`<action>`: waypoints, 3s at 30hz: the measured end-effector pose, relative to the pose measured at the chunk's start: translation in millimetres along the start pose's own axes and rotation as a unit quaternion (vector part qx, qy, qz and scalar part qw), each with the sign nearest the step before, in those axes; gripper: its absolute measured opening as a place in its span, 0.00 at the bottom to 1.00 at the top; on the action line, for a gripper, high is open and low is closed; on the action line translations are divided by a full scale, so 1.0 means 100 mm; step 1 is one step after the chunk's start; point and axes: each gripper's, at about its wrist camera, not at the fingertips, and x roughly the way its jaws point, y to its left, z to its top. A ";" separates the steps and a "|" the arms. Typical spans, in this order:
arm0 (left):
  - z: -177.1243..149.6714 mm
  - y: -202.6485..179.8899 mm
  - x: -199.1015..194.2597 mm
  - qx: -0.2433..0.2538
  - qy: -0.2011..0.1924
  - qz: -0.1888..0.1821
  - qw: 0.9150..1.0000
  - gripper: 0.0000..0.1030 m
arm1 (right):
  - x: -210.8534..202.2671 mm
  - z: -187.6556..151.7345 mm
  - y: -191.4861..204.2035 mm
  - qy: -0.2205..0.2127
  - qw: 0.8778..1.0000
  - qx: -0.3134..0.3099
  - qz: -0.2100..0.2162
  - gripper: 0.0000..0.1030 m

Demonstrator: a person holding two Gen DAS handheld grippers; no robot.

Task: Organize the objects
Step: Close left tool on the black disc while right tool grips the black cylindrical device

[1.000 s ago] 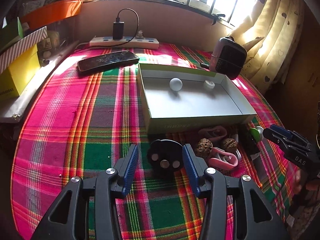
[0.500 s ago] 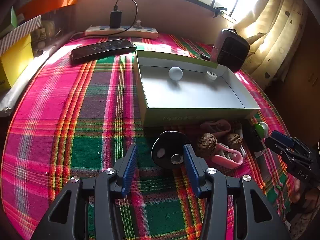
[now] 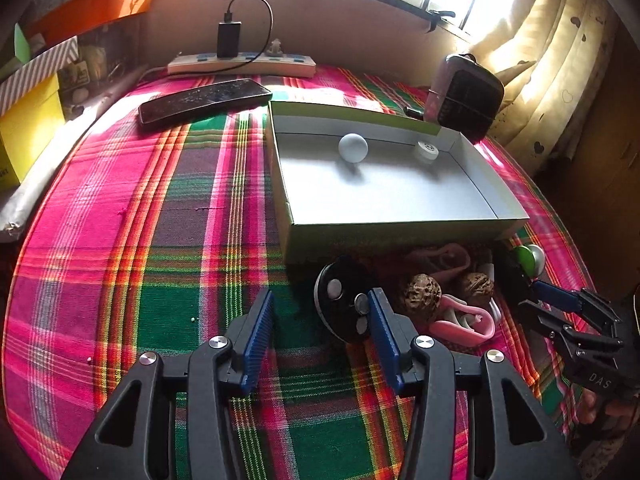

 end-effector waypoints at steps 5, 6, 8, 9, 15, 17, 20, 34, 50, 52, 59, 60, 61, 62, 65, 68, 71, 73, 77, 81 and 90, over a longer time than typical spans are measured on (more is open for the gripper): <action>0.00 -0.01 0.01 0.003 -0.001 0.002 1.000 0.45 | 0.07 0.02 0.02 0.006 1.000 -0.004 0.003 0.52; 0.00 0.00 0.01 0.003 -0.001 0.002 1.000 0.45 | 0.08 0.02 0.03 0.005 1.000 -0.005 0.001 0.51; 0.00 -0.01 0.01 0.004 -0.001 0.002 1.000 0.46 | 0.09 0.04 0.03 0.005 1.000 -0.008 -0.001 0.51; 0.01 -0.01 0.02 0.004 -0.001 0.003 1.000 0.46 | 0.10 0.05 0.03 0.005 1.000 -0.010 -0.003 0.52; 0.02 -0.02 0.03 0.002 -0.003 0.010 1.000 0.46 | 0.15 0.10 0.03 0.008 1.000 -0.022 -0.014 0.51; 0.02 -0.03 0.03 0.004 -0.004 0.013 1.000 0.46 | 0.16 0.11 0.03 0.009 0.999 -0.026 -0.016 0.51; 0.02 -0.04 0.04 0.006 -0.005 0.016 1.000 0.46 | 0.16 0.11 0.04 0.009 0.999 -0.026 -0.016 0.51; 0.00 -0.05 0.03 0.011 -0.012 0.044 0.999 0.30 | 0.16 0.12 0.00 0.008 0.999 -0.030 -0.040 0.36; 0.00 -0.05 0.03 0.015 -0.014 0.047 0.999 0.28 | 0.17 0.12 0.04 0.008 0.998 -0.035 -0.048 0.31; 0.00 -0.05 0.03 0.016 -0.014 0.047 0.999 0.28 | 0.17 0.12 0.04 0.008 0.998 -0.034 -0.048 0.31; 0.00 -0.05 0.03 0.016 -0.014 0.047 0.999 0.28 | 0.17 0.12 0.03 0.008 0.998 -0.034 -0.047 0.31; 0.00 -0.05 0.03 0.016 -0.015 0.048 0.999 0.28 | 0.17 0.12 0.04 0.008 0.998 -0.034 -0.047 0.31; 0.00 -0.05 0.03 0.016 -0.014 0.048 0.999 0.28 | 0.17 0.13 0.03 0.008 0.998 -0.034 -0.047 0.31; 0.00 -0.05 0.03 0.016 -0.014 0.048 0.999 0.28 | 0.17 0.13 0.03 0.008 0.998 -0.035 -0.048 0.31; 0.00 -0.05 0.03 0.016 -0.014 0.047 0.999 0.28 | 0.17 0.13 0.03 0.008 0.998 -0.034 -0.047 0.31; 0.00 -0.05 0.03 0.016 -0.014 0.048 0.999 0.28 | 0.17 0.13 0.03 0.008 0.998 -0.034 -0.047 0.31; -0.01 -0.05 0.04 0.016 -0.015 0.047 0.999 0.28 | 0.17 0.13 0.03 0.008 0.998 -0.034 -0.048 0.31; -0.01 -0.05 0.03 0.016 -0.014 0.047 0.999 0.28 | 0.17 0.13 0.03 0.008 0.998 -0.035 -0.047 0.31; 0.00 -0.05 0.04 0.015 -0.013 0.048 0.999 0.28 | 0.17 0.13 0.04 0.008 0.998 -0.034 -0.048 0.31; 0.01 -0.03 0.02 0.011 -0.011 0.045 0.999 0.27 | 0.16 0.13 0.03 0.007 0.999 -0.031 -0.044 0.30; 0.01 -0.03 0.00 0.009 -0.015 0.045 0.999 0.24 | 0.15 0.12 0.09 0.003 0.999 -0.032 -0.034 0.30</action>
